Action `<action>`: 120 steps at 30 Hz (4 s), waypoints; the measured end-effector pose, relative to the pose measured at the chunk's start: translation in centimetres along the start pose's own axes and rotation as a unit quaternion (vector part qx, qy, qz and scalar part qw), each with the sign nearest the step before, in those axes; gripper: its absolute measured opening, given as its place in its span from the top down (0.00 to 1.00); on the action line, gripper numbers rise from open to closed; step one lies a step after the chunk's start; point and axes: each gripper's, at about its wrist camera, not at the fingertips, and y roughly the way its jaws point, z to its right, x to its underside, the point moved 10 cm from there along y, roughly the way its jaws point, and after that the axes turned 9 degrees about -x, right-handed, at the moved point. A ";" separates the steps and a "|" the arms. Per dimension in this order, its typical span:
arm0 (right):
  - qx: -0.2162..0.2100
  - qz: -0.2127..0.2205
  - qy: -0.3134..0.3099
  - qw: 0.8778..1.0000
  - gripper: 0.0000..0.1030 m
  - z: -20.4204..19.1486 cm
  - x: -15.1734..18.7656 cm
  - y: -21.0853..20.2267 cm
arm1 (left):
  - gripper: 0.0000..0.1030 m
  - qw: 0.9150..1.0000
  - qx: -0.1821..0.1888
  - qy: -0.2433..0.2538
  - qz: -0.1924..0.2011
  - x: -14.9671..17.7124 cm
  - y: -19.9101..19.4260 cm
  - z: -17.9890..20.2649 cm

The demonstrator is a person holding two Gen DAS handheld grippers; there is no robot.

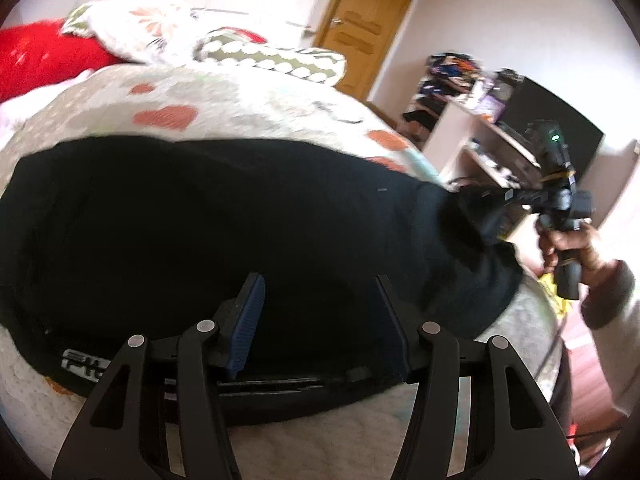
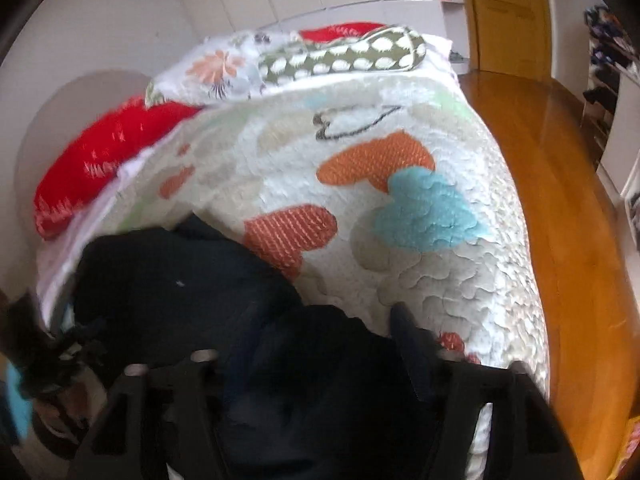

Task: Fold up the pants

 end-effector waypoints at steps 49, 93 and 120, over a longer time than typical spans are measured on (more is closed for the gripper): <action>-0.053 0.082 0.112 0.989 0.69 3.5 9.2 -10.8 | 0.74 0.977 0.121 0.148 -0.091 2.8 2.9 17.4; -0.082 0.170 0.172 0.967 0.95 0.7 7.0 -12.1 | 0.98 0.983 -0.103 -0.151 -0.013 -3.2 -6.7 -16.2; -0.105 0.184 0.166 0.963 0.96 -1.4 5.1 -12.0 | 0.92 0.987 -0.088 -0.132 -0.038 -4.9 -5.6 -16.0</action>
